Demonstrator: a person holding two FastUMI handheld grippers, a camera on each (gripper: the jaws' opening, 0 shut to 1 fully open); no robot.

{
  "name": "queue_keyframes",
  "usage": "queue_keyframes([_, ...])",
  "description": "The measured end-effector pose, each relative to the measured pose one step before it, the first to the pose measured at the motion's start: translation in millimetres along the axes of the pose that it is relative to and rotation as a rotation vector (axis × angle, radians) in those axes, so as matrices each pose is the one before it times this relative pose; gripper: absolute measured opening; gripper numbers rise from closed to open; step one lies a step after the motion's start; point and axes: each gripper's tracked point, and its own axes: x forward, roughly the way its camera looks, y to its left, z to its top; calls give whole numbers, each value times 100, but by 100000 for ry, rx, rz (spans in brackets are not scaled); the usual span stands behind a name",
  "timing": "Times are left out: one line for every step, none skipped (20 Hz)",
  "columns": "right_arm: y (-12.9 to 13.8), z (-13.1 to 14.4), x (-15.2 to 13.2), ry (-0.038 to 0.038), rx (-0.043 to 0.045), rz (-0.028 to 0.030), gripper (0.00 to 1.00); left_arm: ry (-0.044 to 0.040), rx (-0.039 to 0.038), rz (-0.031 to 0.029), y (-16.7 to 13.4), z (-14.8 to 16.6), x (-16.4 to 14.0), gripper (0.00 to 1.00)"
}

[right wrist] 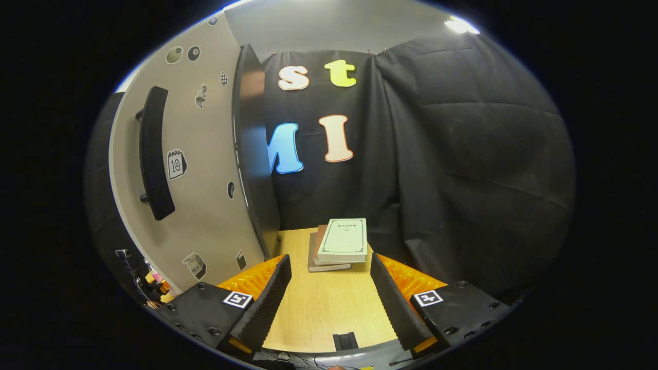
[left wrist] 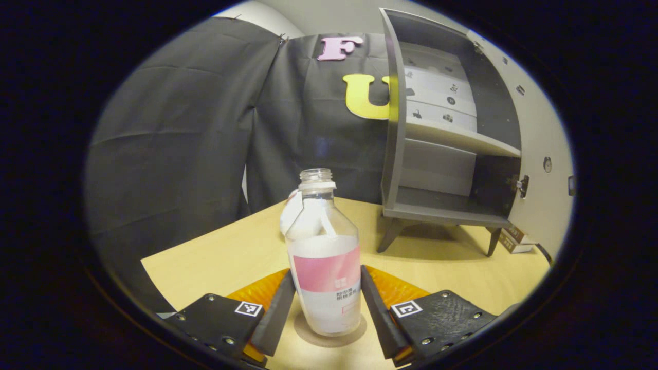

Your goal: Open the cabinet door with the right hand, grasp the bottle in the cabinet with the left hand and place it on the coaster, then close the cabinet door with the right hand.

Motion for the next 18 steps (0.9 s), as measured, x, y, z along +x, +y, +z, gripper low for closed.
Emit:
queue_keyframes([36, -57, 20, 342, -641, -11, 98, -919, 175, 713, 71, 16, -19, 73])
queue_keyframes([59, -79, 24, 378, -645, 100, 92, -1177, 353, 867, 67, 41, 74, 76])
queue_keyframes([139, -33, 29, 390, -524, 212, 98, -298, 263, 395, -17, -233, -43, 76])
queue_keyframes([166, -95, 33, 239, -433, 399, 98, 283, 893, 737, 121, -395, 16, 73])
queue_keyframes([95, 52, -5, -237, -272, 316, 98, 147, 693, 189, -74, -210, 161, 73])
queue_keyframes([121, 25, -2, -282, -207, 376, 93, 1040, 467, -228, -193, -332, -13, 76])
queue_keyframes([52, -26, 5, 45, -111, 190, 93, 1082, 595, -145, -105, -243, -70, 73])
queue_keyframes([-17, -124, 51, 72, 4, 146, 98, 643, 698, 325, -357, -469, -529, 73])
queue_keyframes([-15, -58, 77, 59, 135, 172, 98, 381, 600, 692, -39, -30, -420, 73])
queue_keyframes([37, 14, 42, 10, 196, 234, 98, 511, 1012, 556, 154, 170, -315, 73])
queue_keyframes([34, -21, 83, -87, 161, 324, 93, 236, 1571, 980, 86, 398, -201, 79])
queue_keyframes([68, 72, 58, -282, 8, 335, 98, -448, 1689, 309, 4, 655, -326, 77])
queue_keyframes([65, 66, 70, -201, -100, 365, 98, -1192, 1274, -570, -134, 1001, -394, 79])
queue_keyframes([81, -25, 170, -52, 12, 525, 98, -1705, 1168, -672, -215, 1111, -362, 79])
queue_keyframes([226, 24, 123, 54, 166, 741, 98, -1936, 998, -785, -140, 1293, -408, 77])
queue_keyframes([168, 112, 54, -46, 266, 923, 98, -1763, 1032, -578, -208, 1041, -330, 79])
queue_keyframes([166, 166, 79, -300, 286, 988, 98, -1803, 1141, -257, -55, 1162, -417, 79])
queue_keyframes([211, 292, 36, -646, 313, 1089, 98, -1865, 747, -284, -21, 1330, -375, 77])
